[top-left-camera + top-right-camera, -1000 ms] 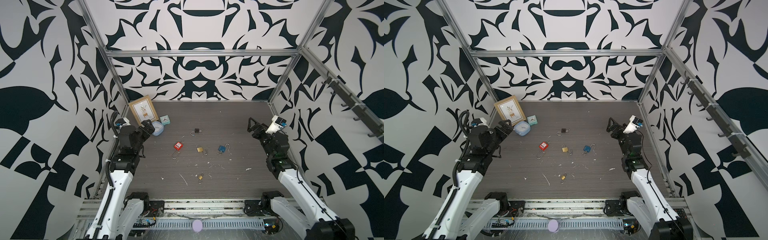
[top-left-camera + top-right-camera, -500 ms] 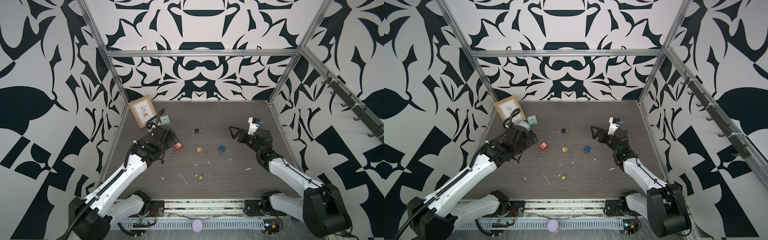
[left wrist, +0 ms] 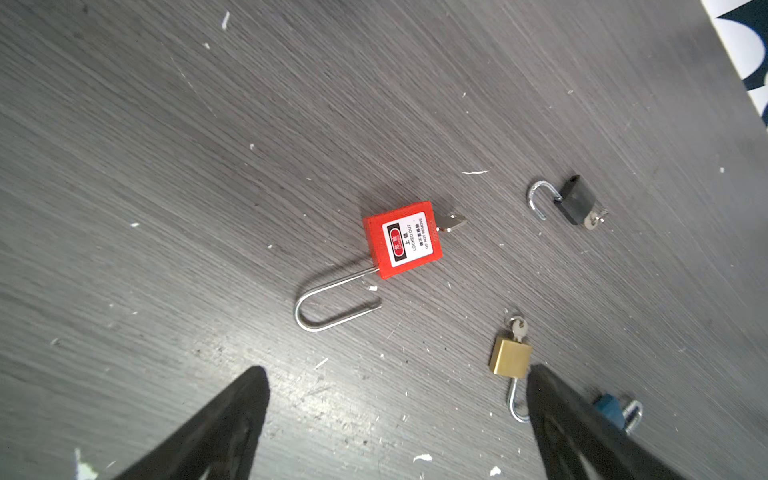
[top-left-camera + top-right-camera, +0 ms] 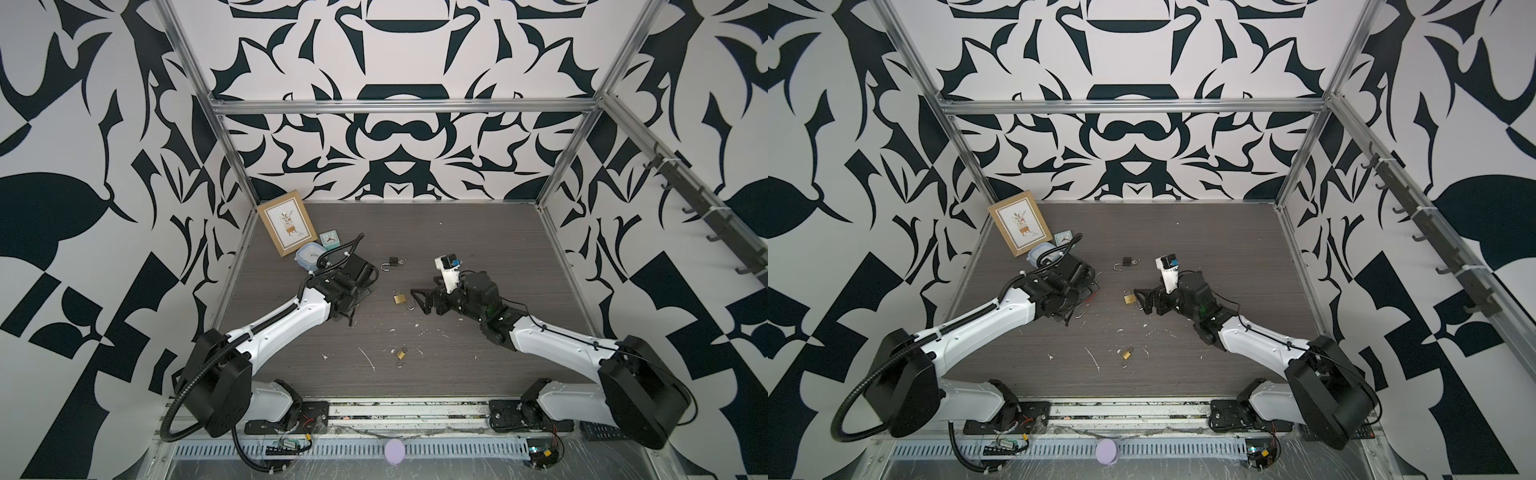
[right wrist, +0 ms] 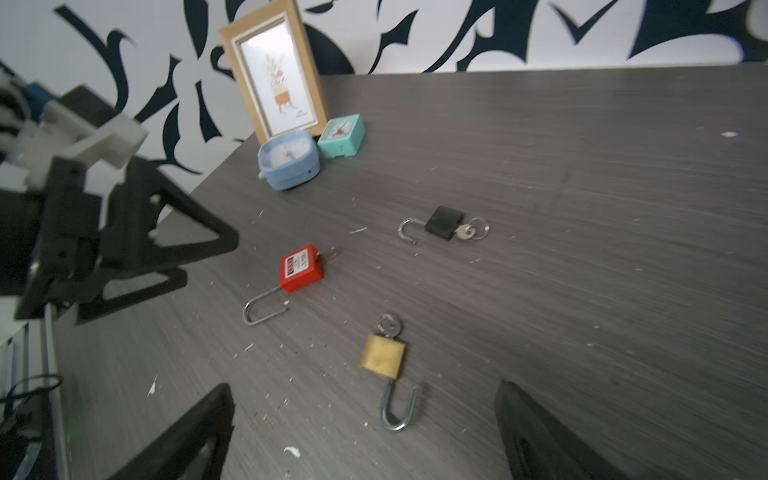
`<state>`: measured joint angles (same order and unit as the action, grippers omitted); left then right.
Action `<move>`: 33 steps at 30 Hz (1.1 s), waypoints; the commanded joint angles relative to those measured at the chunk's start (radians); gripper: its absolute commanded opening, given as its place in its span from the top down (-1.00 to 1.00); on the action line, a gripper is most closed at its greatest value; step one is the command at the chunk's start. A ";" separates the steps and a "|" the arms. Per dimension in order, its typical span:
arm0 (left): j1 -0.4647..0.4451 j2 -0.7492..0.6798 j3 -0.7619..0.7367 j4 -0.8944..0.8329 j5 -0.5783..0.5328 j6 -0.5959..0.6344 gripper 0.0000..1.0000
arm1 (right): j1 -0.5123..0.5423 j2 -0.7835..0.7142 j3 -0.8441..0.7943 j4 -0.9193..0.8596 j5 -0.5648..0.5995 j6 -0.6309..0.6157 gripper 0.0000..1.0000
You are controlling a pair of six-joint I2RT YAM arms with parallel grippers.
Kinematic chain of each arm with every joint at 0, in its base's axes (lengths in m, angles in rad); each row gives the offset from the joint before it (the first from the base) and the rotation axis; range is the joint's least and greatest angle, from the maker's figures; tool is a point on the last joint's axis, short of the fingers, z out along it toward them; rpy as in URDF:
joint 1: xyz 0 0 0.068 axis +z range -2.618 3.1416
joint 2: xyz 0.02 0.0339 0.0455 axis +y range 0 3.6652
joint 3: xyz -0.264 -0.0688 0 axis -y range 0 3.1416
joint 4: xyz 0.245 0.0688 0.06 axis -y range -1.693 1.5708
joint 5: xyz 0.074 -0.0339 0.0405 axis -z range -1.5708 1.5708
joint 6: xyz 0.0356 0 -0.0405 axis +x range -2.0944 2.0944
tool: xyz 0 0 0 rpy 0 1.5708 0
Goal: Lock with the key
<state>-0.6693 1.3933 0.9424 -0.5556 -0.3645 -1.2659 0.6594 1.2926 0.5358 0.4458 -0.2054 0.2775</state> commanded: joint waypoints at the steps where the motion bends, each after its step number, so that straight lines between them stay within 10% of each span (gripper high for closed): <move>1: -0.004 0.040 0.016 0.063 0.000 -0.076 -1.00 | 0.035 0.033 0.014 0.033 0.018 -0.080 -0.99; 33: -0.003 0.394 0.178 0.150 0.004 -0.160 -0.95 | 0.105 0.028 -0.009 0.040 0.092 -0.139 -0.98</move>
<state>-0.6701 1.7908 1.1450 -0.3794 -0.3080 -1.4109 0.7616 1.3293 0.5140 0.4614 -0.1253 0.1505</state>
